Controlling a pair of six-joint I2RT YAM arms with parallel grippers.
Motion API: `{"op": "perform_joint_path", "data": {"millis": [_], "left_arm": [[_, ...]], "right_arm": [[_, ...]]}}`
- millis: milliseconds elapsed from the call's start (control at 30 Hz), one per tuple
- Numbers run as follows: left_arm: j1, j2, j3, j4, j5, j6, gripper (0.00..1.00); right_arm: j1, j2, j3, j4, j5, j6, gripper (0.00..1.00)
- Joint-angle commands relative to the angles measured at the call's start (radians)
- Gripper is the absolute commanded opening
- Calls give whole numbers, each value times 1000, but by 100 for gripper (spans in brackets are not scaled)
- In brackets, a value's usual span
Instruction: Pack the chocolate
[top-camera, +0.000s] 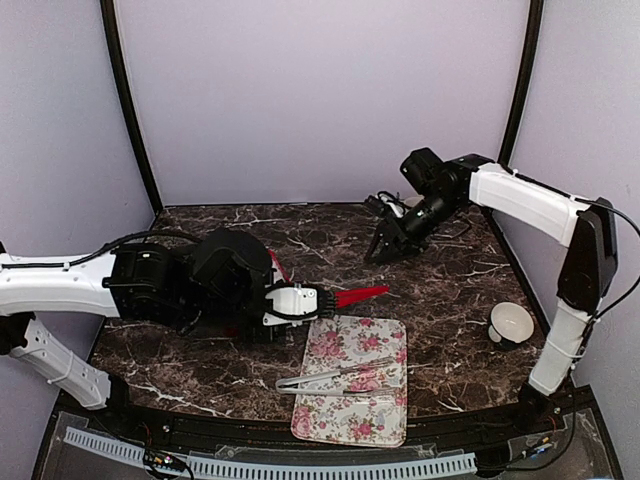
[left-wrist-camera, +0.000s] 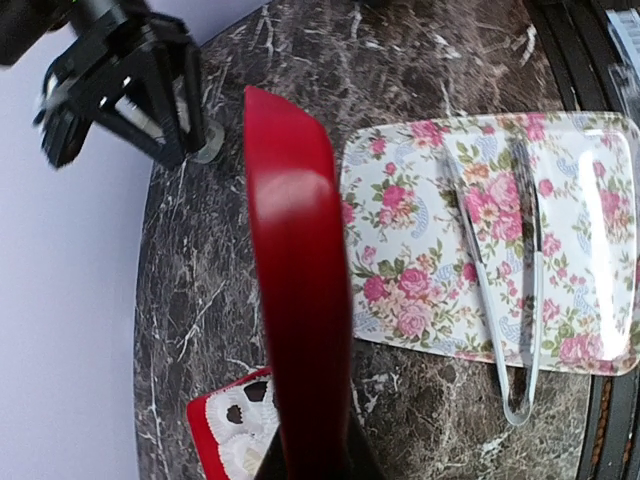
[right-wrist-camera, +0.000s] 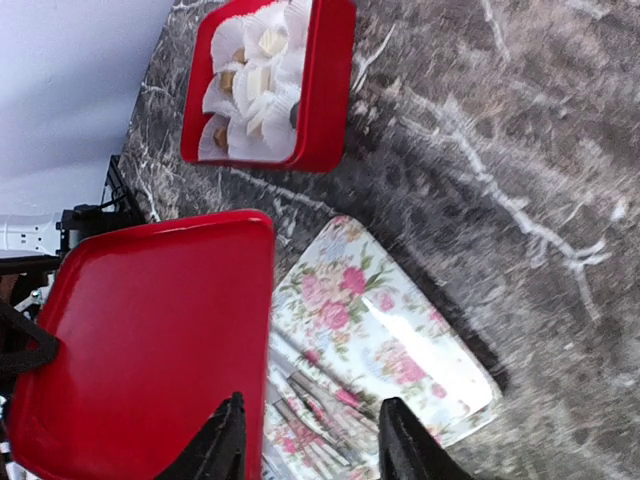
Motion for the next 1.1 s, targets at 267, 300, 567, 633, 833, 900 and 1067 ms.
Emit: {"op": "perform_joint_path", "data": {"millis": [267,300,567,633,833,900,1067], "left_arm": [[313,-307,-117,326,442,-700,0],[335,-319,-132,359,481,-748,0],[405,-352,-190,571,705,-1002,0],[411,-353,-205,595,712,-1034,0],[471,-388,-290,690,712,-1145,0],[487,-390,-316,730,721,-1185,1],[528,-405,-374,764,690,-1263,2]], "right_arm": [[-115,-183,-246,886,-137,227,69],[-115,-187,-282,993,-175,253,72],[-58,-203,-364,1449,-470,494,84],[-20,-179,-370,1542,-508,574,81],[30,-188,-397,1647,-552,690,66],[44,-184,-396,1649,-553,698,57],[59,-165,-440,1808,-558,849,31]]}}
